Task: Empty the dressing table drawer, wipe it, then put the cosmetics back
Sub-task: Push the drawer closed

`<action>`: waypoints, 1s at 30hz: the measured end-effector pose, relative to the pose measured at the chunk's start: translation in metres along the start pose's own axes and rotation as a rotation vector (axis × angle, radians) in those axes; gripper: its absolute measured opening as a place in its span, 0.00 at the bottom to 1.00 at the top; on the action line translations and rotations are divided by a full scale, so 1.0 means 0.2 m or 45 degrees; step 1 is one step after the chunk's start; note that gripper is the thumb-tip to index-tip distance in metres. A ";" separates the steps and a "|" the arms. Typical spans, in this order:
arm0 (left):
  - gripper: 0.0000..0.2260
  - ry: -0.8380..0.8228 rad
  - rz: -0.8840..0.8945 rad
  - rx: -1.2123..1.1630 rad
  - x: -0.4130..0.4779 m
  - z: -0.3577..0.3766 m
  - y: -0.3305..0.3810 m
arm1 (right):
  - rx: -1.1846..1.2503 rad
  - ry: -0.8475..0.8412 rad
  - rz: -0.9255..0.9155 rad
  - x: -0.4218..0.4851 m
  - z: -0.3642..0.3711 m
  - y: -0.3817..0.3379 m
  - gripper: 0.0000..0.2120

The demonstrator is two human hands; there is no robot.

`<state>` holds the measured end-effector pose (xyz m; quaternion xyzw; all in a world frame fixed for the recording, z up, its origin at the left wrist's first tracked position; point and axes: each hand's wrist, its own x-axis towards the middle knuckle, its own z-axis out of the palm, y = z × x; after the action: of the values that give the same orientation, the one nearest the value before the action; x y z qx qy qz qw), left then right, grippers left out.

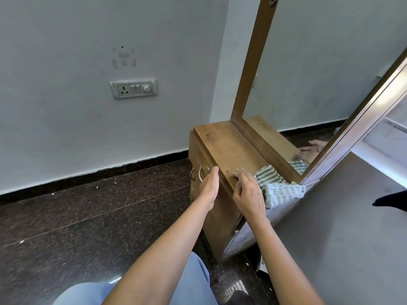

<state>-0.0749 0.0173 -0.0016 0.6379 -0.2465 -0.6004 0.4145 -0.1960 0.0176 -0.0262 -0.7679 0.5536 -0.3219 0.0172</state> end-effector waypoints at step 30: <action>0.27 0.194 0.204 0.113 -0.06 -0.07 -0.07 | -0.107 -0.020 -0.048 0.00 0.01 0.01 0.12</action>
<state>-0.0653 0.0371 -0.0072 0.6776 -0.2908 -0.5037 0.4501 -0.1965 0.0156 -0.0279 -0.7807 0.5519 -0.2925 -0.0165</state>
